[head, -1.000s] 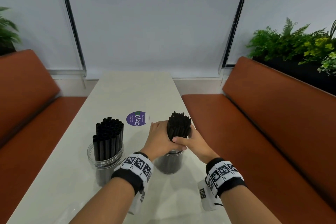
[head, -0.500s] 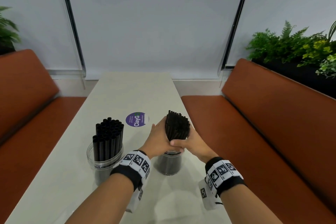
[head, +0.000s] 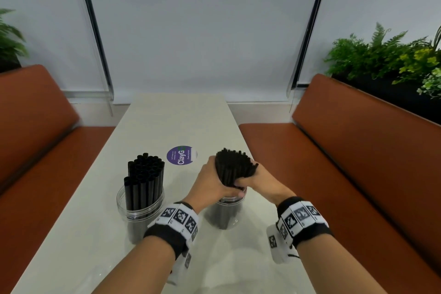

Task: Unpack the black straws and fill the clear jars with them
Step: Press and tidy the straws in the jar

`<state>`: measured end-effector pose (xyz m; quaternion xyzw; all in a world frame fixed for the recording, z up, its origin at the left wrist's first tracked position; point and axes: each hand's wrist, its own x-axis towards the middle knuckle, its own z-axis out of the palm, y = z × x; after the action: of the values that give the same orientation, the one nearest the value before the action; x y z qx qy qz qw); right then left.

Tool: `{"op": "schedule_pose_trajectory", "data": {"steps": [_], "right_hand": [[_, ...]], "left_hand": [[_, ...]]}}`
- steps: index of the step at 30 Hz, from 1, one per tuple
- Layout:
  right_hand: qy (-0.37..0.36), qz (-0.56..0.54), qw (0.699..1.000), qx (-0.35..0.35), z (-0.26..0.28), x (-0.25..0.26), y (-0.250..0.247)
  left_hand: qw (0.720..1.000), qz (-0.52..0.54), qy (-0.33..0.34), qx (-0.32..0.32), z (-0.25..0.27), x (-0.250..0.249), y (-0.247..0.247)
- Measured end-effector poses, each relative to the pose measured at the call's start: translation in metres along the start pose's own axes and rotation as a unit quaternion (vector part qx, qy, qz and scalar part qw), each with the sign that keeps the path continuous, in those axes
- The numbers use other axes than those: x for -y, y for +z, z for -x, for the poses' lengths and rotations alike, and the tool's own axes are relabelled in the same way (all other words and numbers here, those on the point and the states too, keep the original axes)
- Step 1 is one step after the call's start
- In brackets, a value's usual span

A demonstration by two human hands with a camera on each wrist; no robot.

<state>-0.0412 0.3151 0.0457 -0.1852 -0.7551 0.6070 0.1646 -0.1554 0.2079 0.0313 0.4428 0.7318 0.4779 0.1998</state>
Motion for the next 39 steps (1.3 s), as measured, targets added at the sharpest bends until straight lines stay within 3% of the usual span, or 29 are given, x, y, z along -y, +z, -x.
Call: {"op": "schedule_pose_trajectory", "data": {"steps": [5, 8, 14, 24, 39], "right_hand": [[-0.033, -0.13, 0.99, -0.039, 0.011, -0.016, 0.006], [-0.054, -0.137, 0.988, -0.055, 0.011, -0.017, 0.019], [-0.027, -0.111, 0.982, -0.15, -0.004, -0.012, 0.024], [0.026, -0.111, 0.989, -0.095, -0.001, -0.022, 0.02], [0.002, -0.074, 0.996, -0.055, 0.011, -0.026, 0.005]], "left_hand": [[0.999, 0.0, -0.006, 0.033, 0.003, 0.007, 0.004], [0.999, -0.039, 0.012, 0.016, 0.004, -0.007, 0.005], [0.998, -0.05, 0.023, -0.033, 0.003, -0.017, 0.004], [1.0, -0.003, 0.012, 0.001, 0.009, -0.003, 0.008], [0.999, 0.032, -0.003, 0.035, 0.002, 0.004, -0.008]]}}
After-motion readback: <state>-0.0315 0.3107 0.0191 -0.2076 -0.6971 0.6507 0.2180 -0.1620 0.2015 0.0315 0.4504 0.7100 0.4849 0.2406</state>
